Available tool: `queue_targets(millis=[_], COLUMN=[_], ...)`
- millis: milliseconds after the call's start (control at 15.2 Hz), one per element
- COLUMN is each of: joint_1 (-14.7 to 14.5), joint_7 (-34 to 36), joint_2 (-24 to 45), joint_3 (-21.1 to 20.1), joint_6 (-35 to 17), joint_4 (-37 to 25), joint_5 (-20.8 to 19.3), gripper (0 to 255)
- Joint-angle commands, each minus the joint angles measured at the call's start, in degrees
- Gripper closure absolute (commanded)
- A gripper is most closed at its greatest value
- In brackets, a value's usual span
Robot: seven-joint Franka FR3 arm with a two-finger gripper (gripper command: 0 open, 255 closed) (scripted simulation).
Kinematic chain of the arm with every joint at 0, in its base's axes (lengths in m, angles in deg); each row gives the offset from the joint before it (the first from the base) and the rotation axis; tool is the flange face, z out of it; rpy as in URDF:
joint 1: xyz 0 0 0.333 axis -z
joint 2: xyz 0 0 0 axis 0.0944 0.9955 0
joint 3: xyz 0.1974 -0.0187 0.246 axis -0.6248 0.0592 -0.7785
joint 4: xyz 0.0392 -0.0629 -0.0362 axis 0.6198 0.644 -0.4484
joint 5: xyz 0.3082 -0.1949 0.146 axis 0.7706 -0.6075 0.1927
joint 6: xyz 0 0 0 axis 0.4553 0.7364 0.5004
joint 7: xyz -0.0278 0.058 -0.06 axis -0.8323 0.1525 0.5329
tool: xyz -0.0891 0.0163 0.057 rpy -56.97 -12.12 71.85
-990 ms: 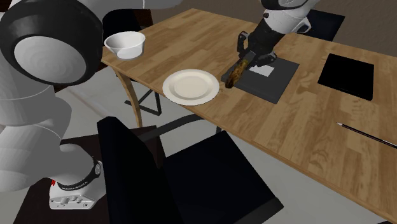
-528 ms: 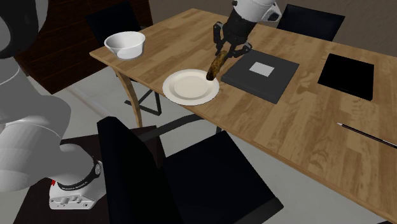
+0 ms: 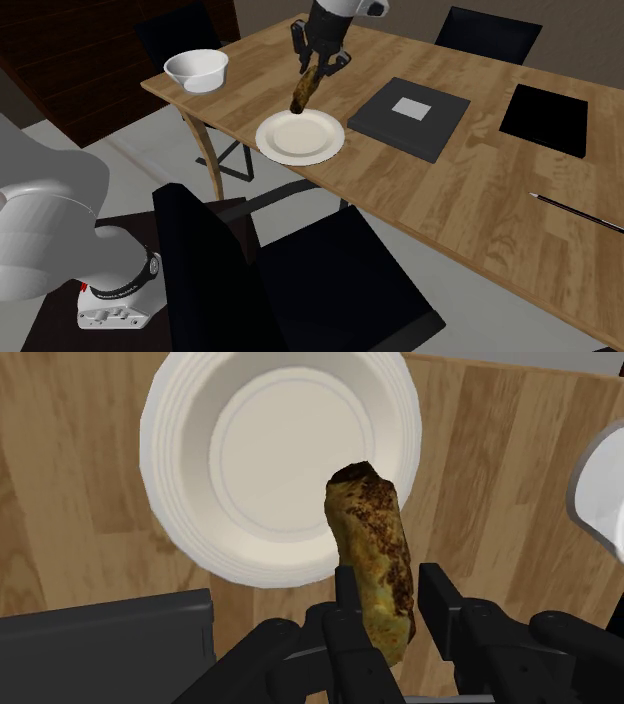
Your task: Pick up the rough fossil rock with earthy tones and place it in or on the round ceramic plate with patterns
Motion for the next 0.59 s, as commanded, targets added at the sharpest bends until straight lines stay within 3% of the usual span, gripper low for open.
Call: queue_targets(millis=[0, 528], joint_1=[-0.1, -0.4], joint_7=[-0.3, -2.3], joint_2=[-0.4, 0.0], joint_3=[-0.1, -0.4], joint_6=[-1.5, -7.1], joint_4=[1.9, 7.4], joint_5=[0.2, 0.5], gripper=[255, 255])
